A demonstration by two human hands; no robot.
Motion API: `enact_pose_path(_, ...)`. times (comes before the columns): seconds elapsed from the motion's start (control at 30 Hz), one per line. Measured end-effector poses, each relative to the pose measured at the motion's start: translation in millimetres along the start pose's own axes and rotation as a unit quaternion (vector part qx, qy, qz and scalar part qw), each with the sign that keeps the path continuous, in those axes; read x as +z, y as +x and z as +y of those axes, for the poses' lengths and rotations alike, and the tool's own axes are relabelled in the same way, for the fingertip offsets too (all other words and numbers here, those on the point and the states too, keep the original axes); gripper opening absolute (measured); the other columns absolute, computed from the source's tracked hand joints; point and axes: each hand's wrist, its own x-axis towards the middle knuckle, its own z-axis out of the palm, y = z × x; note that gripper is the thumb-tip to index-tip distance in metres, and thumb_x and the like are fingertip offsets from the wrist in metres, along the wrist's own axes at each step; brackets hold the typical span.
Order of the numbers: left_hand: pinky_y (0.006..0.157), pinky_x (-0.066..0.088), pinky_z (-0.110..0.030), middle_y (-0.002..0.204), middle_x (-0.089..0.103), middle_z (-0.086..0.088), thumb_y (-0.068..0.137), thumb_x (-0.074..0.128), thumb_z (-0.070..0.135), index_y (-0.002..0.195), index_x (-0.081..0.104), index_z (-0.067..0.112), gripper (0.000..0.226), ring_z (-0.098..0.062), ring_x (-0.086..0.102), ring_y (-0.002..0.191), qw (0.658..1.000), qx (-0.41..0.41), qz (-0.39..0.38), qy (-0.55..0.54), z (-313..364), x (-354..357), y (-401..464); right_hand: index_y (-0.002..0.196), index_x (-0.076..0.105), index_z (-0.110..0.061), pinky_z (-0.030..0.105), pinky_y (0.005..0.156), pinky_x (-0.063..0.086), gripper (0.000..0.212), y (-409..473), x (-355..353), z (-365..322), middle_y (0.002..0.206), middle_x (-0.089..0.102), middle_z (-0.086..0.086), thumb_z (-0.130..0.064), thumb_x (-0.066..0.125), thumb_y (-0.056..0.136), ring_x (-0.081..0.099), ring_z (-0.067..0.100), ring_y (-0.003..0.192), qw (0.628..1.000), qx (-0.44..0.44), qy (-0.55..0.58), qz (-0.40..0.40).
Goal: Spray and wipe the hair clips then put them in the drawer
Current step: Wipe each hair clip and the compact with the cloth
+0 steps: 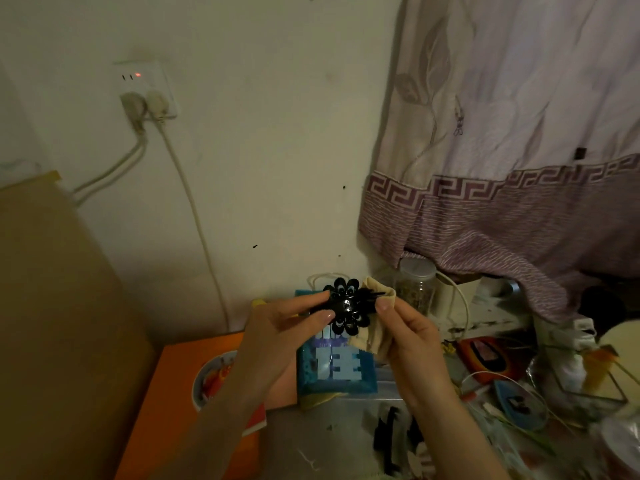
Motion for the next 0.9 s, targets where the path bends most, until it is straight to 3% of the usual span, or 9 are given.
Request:
enact_pose_path(0.1,0.060,0.047,-0.006,0.087,0.074,0.015,0.081,0.069,0.011,0.103,0.071,0.025,0.026,0.004,0.068,0.081,1.000,-0.002,0.005,-0.006,3,-1,1,0.096,0.076,-0.014,0.039,0.081,0.056,0.026,0,-4,-5,0.099,0.073,0.016,-0.027,0.060,0.082,0.068,0.029,0.091,1.000,0.004,-0.001,-0.018)
enact_pose_path(0.27,0.049,0.047,-0.008,0.078,0.074,0.015,0.082,0.068,0.010,0.096,0.072,0.028,0.024,0.004,0.068,0.073,0.999,-0.021,0.026,-0.041,9,-4,2,0.093,0.077,-0.023,0.027,0.070,0.055,0.025,-1,-15,-22,0.093,0.072,0.016,-0.033,0.057,0.082,0.066,0.024,0.082,0.997,-0.041,-0.065,0.004)
enact_pose_path(0.33,0.046,0.045,-0.008,0.076,0.074,0.017,0.082,0.069,0.012,0.092,0.072,0.031,0.022,0.006,0.068,0.072,0.997,-0.028,0.037,-0.055,11,-3,1,0.092,0.076,-0.033,0.020,0.067,0.055,0.022,-3,-13,-27,0.092,0.073,0.008,-0.034,0.057,0.082,0.068,0.013,0.082,0.990,-0.090,-0.108,0.007)
enact_pose_path(0.47,0.047,0.045,-0.007,0.079,0.074,0.017,0.079,0.071,0.013,0.089,0.072,0.032,0.021,0.004,0.068,0.074,0.995,-0.032,0.059,-0.077,11,3,0,0.112,0.069,-0.027,0.020,0.088,0.052,0.033,-9,-4,-21,0.120,0.064,-0.008,-0.034,0.058,0.082,0.057,-0.004,0.110,0.952,-0.184,-0.240,0.045)
enact_pose_path(0.57,0.054,0.049,-0.009,0.079,0.075,0.013,0.078,0.071,0.009,0.088,0.073,0.029,0.023,-0.001,0.070,0.073,0.993,-0.029,0.067,-0.093,12,6,-1,0.109,0.064,-0.039,0.007,0.088,0.044,0.029,-16,6,-10,0.129,0.048,-0.012,-0.035,0.057,0.081,0.048,-0.013,0.112,0.923,-0.234,-0.298,0.060)
enact_pose_path(0.63,0.058,0.051,-0.010,0.082,0.075,0.011,0.077,0.072,0.007,0.088,0.074,0.028,0.024,-0.003,0.071,0.076,0.993,-0.020,0.065,-0.097,13,8,-2,0.106,0.061,-0.044,0.005,0.089,0.042,0.028,-18,13,-4,0.130,0.044,-0.008,-0.034,0.058,0.081,0.046,-0.010,0.112,0.920,-0.242,-0.303,0.059)
enact_pose_path(0.73,0.062,0.052,-0.011,0.086,0.076,0.008,0.069,0.073,0.018,0.080,0.077,0.035,0.021,-0.005,0.071,0.080,0.994,-0.005,0.058,-0.098,14,9,-4,0.108,0.063,-0.043,0.017,0.102,0.038,0.029,-20,21,1,0.137,0.037,-0.008,-0.034,0.059,0.080,0.038,-0.001,0.126,0.930,-0.218,-0.291,0.055)
enact_pose_path(0.83,0.064,0.052,-0.012,0.087,0.076,0.007,0.065,0.071,0.026,0.078,0.077,0.041,0.021,-0.006,0.071,0.082,0.993,0.006,0.044,-0.105,16,10,-7,0.110,0.062,-0.041,-0.001,0.099,0.023,0.031,-20,24,1,0.143,0.031,-0.004,-0.032,0.059,0.081,0.027,-0.001,0.132,0.911,-0.249,-0.323,0.059)
enact_pose_path(0.9,0.065,0.052,-0.013,0.086,0.076,0.006,0.068,0.071,0.025,0.079,0.076,0.043,0.022,-0.008,0.072,0.083,0.994,0.007,0.043,-0.105,17,9,-8,0.112,0.061,-0.040,-0.006,0.095,0.018,0.032,-19,24,2,0.146,0.028,-0.001,-0.033,0.059,0.081,0.020,-0.003,0.132,0.905,-0.255,-0.337,0.050)
